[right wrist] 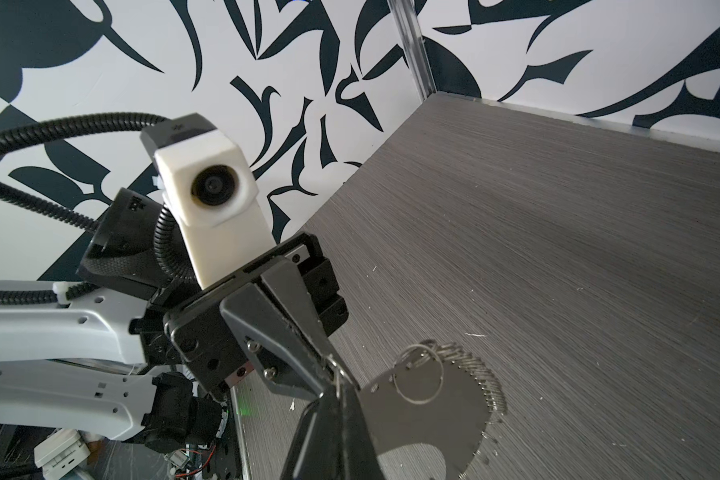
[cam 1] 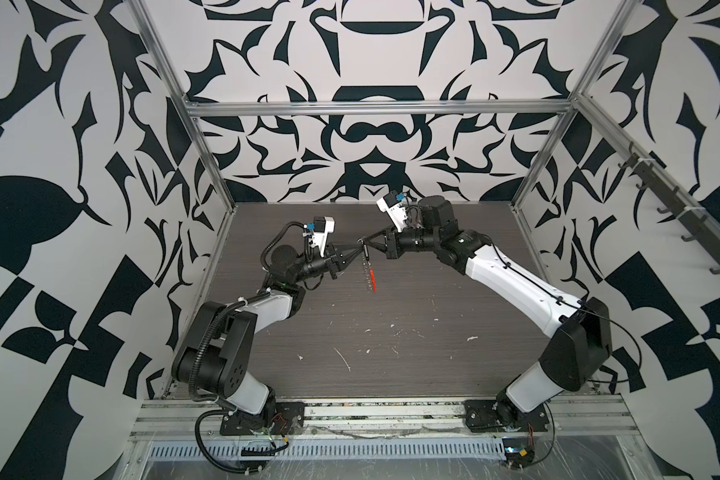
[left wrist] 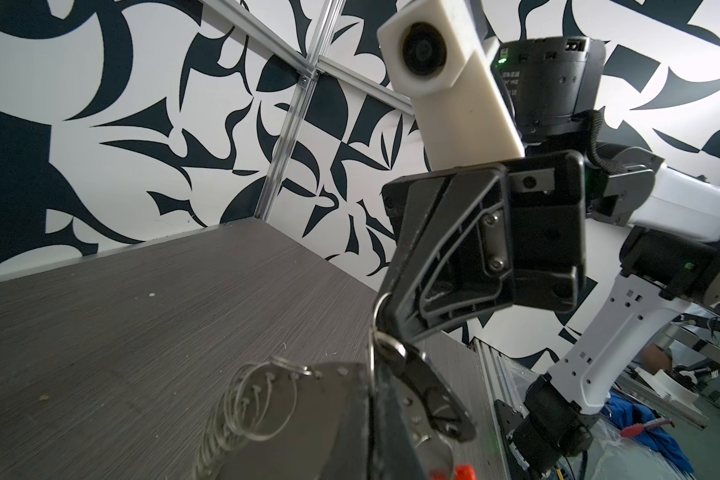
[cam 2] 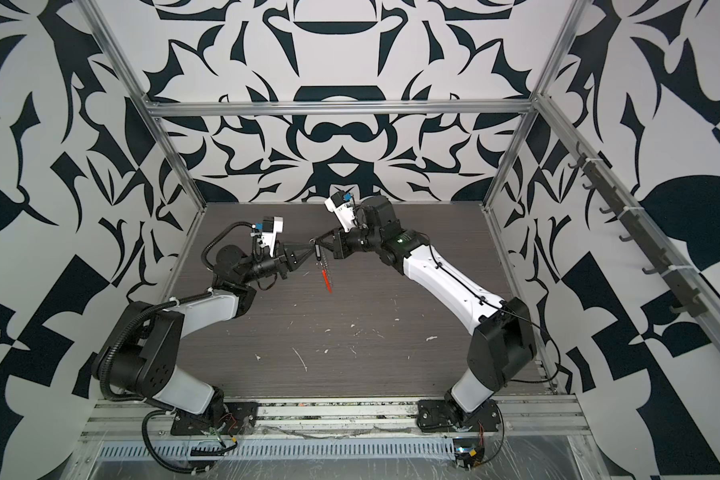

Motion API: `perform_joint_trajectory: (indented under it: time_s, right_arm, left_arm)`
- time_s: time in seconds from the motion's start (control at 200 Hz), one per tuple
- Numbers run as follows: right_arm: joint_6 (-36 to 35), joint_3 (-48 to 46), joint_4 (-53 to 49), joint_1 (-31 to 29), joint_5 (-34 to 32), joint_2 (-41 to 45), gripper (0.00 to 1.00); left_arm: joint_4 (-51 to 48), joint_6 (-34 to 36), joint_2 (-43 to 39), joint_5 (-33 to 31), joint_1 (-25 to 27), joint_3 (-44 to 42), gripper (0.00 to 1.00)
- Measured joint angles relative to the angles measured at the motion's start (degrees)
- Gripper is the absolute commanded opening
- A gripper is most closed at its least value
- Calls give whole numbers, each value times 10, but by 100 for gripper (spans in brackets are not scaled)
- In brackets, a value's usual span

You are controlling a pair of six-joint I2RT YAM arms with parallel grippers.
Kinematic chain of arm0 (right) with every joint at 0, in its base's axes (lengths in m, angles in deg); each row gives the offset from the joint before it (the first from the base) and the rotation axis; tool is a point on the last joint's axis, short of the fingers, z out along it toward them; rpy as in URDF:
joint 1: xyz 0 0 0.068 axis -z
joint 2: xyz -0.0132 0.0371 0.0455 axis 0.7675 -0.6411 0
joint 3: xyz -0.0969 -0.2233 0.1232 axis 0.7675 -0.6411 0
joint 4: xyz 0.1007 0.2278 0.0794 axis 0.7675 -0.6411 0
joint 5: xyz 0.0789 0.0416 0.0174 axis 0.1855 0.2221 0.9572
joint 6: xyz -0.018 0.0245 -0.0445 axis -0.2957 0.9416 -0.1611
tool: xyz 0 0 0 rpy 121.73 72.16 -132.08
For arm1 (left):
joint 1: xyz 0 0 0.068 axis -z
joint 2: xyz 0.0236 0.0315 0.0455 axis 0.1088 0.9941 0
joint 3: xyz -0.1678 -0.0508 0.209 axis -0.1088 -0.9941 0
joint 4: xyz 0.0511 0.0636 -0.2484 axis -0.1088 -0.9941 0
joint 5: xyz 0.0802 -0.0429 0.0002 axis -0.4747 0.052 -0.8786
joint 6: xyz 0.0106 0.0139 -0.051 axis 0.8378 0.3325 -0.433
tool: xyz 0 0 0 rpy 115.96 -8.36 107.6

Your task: Put the keys on the keyring

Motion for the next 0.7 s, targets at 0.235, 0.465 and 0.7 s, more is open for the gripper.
perform_joint_trajectory:
  time_s: [0.235,0.465,0.7]
  right_arm:
    - [12,-5,0,0,-1,1,0]
    - [16,-19,5,3,-2,10,0]
    - [26,-38,-1,7,-8,16,0]
  left_arm:
    - [0,10,-5,-9,0,-8,0]
    - [5,13,-5,-19,1,-11,0]
    - [45,21,-10,-46,3,-16,0]
